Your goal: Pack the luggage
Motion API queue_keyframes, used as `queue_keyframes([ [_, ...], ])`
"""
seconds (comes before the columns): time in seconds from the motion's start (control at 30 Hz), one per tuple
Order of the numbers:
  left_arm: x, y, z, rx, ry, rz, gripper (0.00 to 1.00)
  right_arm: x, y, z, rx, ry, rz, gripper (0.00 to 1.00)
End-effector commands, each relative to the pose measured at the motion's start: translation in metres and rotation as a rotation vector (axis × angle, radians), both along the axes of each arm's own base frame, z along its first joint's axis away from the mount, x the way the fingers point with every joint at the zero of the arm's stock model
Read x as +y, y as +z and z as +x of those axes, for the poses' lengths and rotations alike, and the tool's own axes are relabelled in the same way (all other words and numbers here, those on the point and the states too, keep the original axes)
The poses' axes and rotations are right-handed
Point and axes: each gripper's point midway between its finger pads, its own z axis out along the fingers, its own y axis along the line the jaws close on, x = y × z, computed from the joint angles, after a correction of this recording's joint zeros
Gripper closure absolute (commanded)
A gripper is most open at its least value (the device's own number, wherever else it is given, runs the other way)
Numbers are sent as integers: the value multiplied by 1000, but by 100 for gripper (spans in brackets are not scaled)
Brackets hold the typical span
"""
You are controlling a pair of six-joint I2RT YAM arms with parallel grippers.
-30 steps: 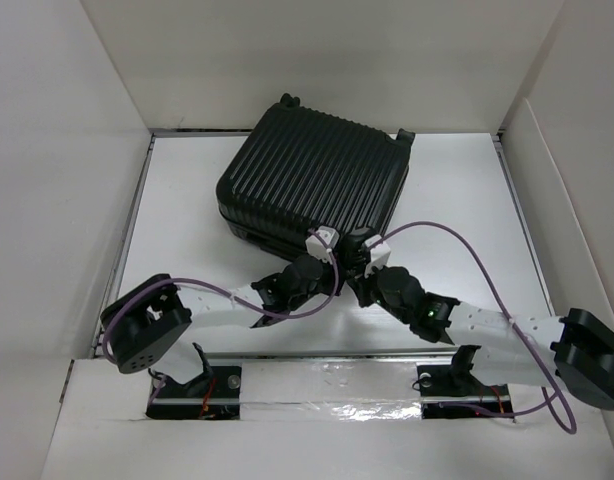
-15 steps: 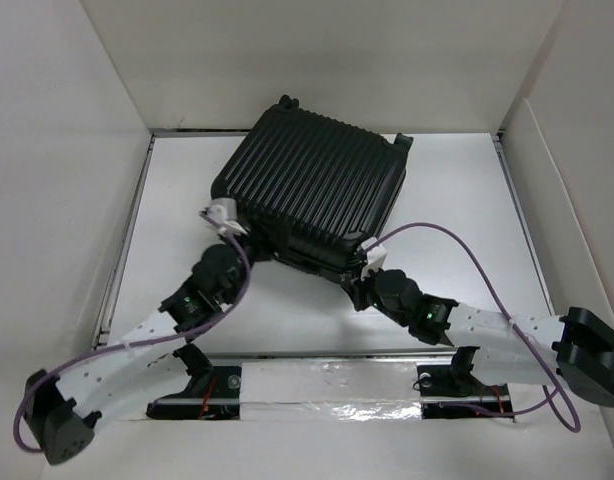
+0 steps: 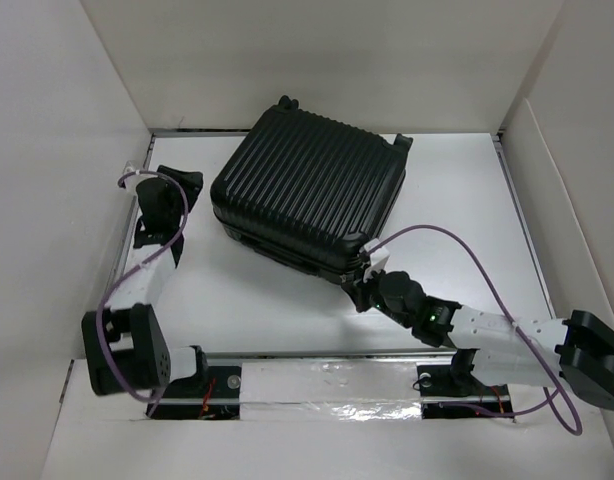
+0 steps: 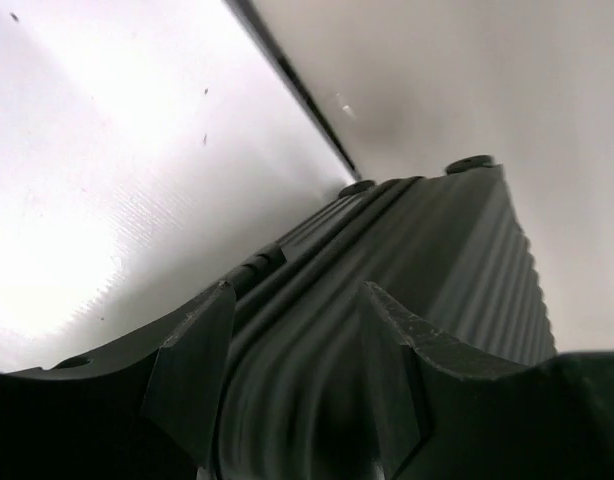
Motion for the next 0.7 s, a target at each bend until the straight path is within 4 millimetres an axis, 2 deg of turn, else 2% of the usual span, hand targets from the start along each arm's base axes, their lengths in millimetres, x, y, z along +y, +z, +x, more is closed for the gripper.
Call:
queue_keyframes([
  [0.0,-15,23,27,-39,-99,-63,52,12,23,-8,-38,62,95,100],
  [0.03,-18,15,31,-19,-113,-70,52,11,24,-8,-38,62,96,100],
  [0.07,-17,-3,37,20,-111,-79,53,10,24,-8,-38,59,93,100],
  [0.13,-25,-18,40,42,-139,-104,53,8,24,-8,-42,57,83,100],
  [0.17,-27,-33,44,63,-146,-112,53,8,25,-8,-43,59,84,100],
  [0.3,-54,-69,43,138,-219,-114,53,17,31,-6,-58,85,76,100],
  [0.37,-68,-83,36,139,-246,-129,53,27,41,-3,-72,109,80,100],
  [0.4,-74,-86,33,137,-261,-134,53,35,35,-4,-58,140,57,100],
  [0.43,-80,-89,29,138,-276,-135,53,45,47,-1,-69,153,74,100],
  [0.47,-87,-87,28,122,-291,-132,53,52,50,1,-70,166,74,100],
  [0.5,-103,-95,19,134,-325,-126,53,61,42,3,-59,185,55,100],
  [0.53,-109,-97,15,136,-333,-116,53,68,44,6,-61,192,53,100],
  [0.57,-117,-96,12,127,-349,-109,53,83,60,7,-81,212,77,100],
  [0.6,-124,-102,5,137,-367,-97,53,90,64,11,-90,220,74,100],
  [0.63,-139,-105,-2,141,-401,-90,53,105,54,5,-73,255,49,100],
  [0.67,-146,-103,-6,129,-416,-83,53,114,57,4,-76,272,47,100],
])
